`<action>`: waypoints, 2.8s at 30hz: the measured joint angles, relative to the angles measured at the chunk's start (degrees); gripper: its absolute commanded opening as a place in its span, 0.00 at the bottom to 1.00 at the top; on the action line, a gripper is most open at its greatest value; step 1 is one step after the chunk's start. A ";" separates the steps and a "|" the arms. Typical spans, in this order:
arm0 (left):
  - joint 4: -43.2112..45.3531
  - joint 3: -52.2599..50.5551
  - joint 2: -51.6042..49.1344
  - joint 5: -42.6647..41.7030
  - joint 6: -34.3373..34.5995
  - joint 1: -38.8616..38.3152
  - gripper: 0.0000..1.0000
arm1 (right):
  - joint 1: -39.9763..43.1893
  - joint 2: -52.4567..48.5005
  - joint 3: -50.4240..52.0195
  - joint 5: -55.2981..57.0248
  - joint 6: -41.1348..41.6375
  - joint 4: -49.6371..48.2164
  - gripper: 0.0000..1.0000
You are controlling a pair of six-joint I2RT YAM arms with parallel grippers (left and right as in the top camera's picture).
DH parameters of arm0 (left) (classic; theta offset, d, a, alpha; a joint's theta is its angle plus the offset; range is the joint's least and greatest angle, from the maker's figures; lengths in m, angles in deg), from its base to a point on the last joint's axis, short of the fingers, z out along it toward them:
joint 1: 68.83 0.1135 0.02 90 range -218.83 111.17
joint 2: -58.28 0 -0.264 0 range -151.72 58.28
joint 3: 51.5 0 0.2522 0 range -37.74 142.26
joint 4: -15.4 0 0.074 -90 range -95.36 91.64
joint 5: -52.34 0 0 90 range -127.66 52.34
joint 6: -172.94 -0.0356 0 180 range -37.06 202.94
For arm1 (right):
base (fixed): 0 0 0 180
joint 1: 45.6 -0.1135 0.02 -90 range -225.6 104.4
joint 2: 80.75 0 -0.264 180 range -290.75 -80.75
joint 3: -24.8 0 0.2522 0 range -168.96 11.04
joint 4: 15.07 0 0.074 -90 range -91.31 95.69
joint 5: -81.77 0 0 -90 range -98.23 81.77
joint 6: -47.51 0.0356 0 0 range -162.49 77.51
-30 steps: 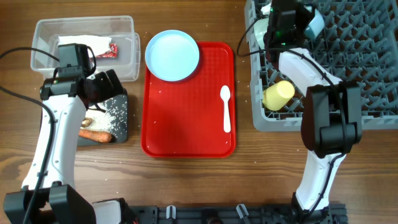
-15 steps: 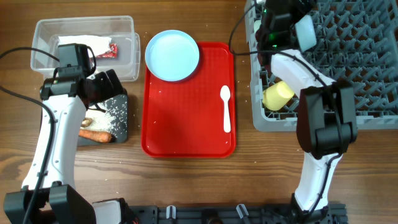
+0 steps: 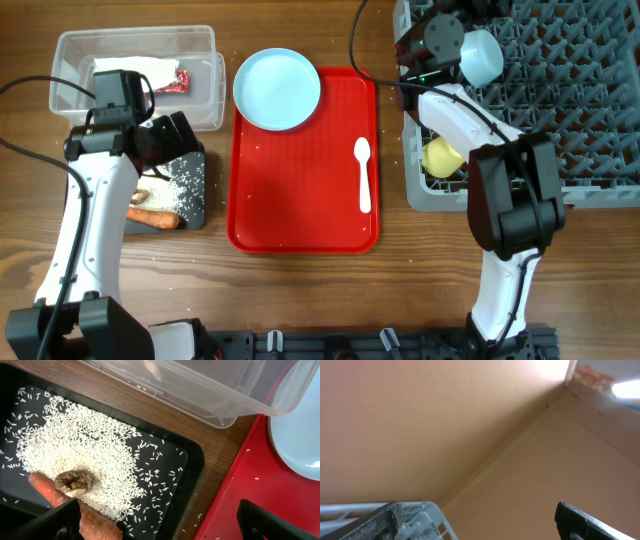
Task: Sort waste into correct bins and load items into the dishwasher rack
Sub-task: 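Carry the blue bowl with the right gripper into the rack and release, then move the right gripper to the light-blue plate and grasp its rim, then lift the plate with the right gripper and stand it in the rack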
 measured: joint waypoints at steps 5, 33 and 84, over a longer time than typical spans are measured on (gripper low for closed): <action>0.00 0.00 0.00 -0.04 0.00 0.00 1.00 | -1.99 8.41 -0.11 -1.29 13.33 19.34 1.00; 0.00 0.00 0.00 0.00 0.00 0.00 1.00 | -11.26 1.11 -0.26 -68.70 66.47 80.96 0.54; 0.02 0.00 0.00 0.02 0.02 0.00 1.00 | -10.25 41.46 -0.13 -28.37 71.78 108.91 0.04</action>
